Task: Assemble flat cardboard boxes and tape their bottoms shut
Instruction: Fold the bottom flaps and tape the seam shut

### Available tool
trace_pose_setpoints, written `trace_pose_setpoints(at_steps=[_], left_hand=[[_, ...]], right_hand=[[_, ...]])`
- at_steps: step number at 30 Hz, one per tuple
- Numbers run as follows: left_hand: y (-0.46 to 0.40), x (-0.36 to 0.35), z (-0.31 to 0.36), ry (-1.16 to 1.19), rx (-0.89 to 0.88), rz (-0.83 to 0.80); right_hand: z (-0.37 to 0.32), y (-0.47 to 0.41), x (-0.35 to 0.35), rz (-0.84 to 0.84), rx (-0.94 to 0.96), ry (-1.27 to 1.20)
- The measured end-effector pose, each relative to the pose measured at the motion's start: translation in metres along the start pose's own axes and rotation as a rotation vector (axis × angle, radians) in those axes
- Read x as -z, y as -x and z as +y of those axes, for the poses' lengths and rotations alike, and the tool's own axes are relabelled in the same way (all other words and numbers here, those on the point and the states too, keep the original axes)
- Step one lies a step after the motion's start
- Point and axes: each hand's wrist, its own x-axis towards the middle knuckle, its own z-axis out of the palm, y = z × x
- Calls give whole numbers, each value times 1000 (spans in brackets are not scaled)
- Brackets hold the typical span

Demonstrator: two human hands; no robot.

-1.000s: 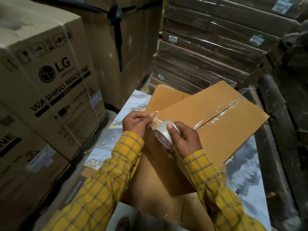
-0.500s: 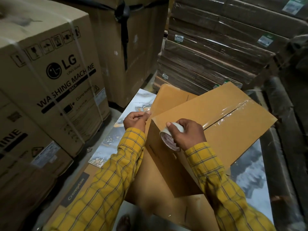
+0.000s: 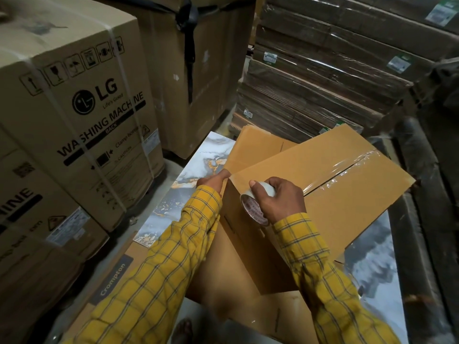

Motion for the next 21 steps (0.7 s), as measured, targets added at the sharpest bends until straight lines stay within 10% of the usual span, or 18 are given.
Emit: trace_pose_setpoints(at_steps=[5,9,15,21], left_hand=[[-3,4,1,-33,86,-63],[-11,9,4,-198,-208,71],[1,15,-1,-352,-574,-162],[-2,12,-4,-381,-619,-70]], right_hand=[[2,7,-4,42,15,-22],[3,8,-6,61,-5,-63],[9,8,-5,26,-46,-134],[20,10,13,-112,-175,-686]])
